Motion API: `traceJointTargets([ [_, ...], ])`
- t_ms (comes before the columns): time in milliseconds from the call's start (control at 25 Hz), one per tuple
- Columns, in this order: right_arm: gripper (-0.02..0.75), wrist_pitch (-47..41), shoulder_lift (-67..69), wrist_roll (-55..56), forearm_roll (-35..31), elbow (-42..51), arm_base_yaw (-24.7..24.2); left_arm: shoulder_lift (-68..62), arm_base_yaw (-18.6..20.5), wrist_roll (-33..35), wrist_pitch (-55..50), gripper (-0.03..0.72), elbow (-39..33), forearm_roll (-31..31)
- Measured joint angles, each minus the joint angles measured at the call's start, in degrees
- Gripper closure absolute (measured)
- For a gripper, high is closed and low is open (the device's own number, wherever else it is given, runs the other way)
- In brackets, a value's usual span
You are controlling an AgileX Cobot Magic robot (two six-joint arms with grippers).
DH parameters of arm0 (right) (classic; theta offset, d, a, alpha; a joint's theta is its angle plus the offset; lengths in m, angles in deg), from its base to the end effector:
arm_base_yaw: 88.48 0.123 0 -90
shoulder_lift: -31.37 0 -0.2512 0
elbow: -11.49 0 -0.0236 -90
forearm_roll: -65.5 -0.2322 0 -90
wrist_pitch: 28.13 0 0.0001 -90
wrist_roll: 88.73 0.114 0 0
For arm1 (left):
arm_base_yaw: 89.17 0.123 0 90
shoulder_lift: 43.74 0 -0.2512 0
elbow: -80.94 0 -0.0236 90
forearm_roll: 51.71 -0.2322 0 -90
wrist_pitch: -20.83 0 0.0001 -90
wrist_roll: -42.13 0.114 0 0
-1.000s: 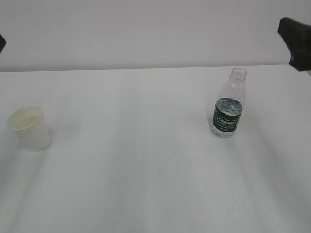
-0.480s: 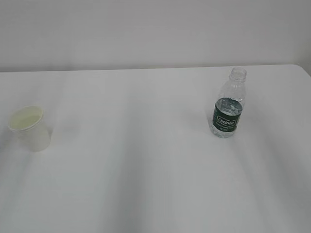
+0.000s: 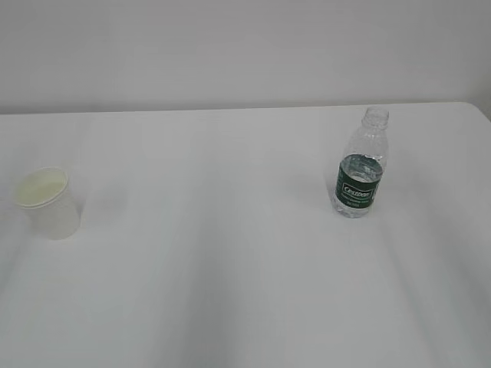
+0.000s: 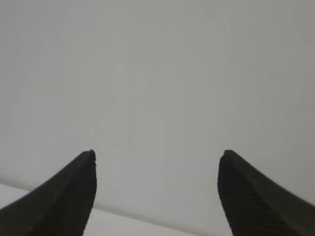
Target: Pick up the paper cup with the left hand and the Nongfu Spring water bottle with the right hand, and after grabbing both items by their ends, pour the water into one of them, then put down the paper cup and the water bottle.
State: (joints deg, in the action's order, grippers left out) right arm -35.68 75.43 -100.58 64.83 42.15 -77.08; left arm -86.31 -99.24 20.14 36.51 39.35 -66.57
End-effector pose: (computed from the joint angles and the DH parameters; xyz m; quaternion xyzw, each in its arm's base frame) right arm 0.1472 0.0299 0.3969 -0.1294 0.6450 0.0019 0.7532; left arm 0.1461 -0.0339 0.3807 0.0405 0.5652 -0.1463 0.8109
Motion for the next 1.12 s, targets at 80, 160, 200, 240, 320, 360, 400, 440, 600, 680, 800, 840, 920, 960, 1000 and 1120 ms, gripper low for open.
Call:
traceJointTargets([
  [80,0.152,-4.6,-2.3,0.0,0.1,0.0,0.0,3.8,0.0,0.0,-6.9,0.185,0.0,0.0],
  [160,0.152,-8.1,-4.6,0.0,0.1,0.0,0.0,7.1,0.0,0.0,-12.4,0.185,0.0,0.0],
  [200,0.151,-9.7,-5.7,0.0,0.2,0.0,0.0,8.7,0.0,0.0,-15.0,0.185,0.0,0.0],
  [240,0.151,-11.2,-6.7,0.0,0.2,0.0,0.0,10.2,0.0,0.0,-16.9,0.185,0.0,0.0],
  [320,0.151,-13.9,-9.0,0.0,0.2,0.0,0.0,12.6,0.0,0.0,-21.5,0.185,0.0,0.0],
  [360,0.151,-15.5,-10.0,0.0,0.3,0.0,0.0,13.9,0.0,0.0,-23.8,0.185,0.0,0.0],
  [400,0.151,-16.9,-11.2,0.0,0.7,-0.1,0.0,15.1,0.0,0.0,-25.8,0.185,0.0,0.0],
  [440,0.151,-18.7,-12.5,0.0,0.7,-0.1,0.0,16.1,0.0,0.0,-28.0,0.185,0.0,0.0],
  [600,0.152,-25.9,-16.9,0.0,0.7,-0.1,0.0,20.4,0.0,0.0,-36.2,0.186,0.1,0.3],
  [680,0.152,-29.6,-18.5,0.0,0.7,-0.2,0.0,22.3,0.0,0.0,-40.1,0.194,0.2,0.5],
  [800,0.152,-36.9,-20.2,0.0,0.7,-0.2,0.0,24.6,0.0,0.0,-46.1,0.205,0.2,0.8],
  [840,0.152,-39.1,-20.8,0.0,0.7,-0.2,0.0,24.9,0.0,0.0,-48.2,0.207,0.3,1.4],
  [920,0.152,-44.1,-22.0,0.0,0.2,-0.2,0.0,25.4,0.0,0.0,-52.3,0.209,0.7,3.0],
  [960,0.152,-46.0,-22.7,0.0,-0.2,-0.2,0.0,25.4,0.0,0.5,-54.8,0.213,1.3,4.4],
  [1000,0.152,-48.2,-23.6,0.0,-0.5,-0.2,0.0,25.5,0.0,1.3,-57.2,0.217,2.0,5.7],
  [1120,0.152,-54.4,-26.2,0.0,-1.2,-0.2,0.0,25.6,0.0,5.3,-63.5,0.230,3.0,8.3],
])
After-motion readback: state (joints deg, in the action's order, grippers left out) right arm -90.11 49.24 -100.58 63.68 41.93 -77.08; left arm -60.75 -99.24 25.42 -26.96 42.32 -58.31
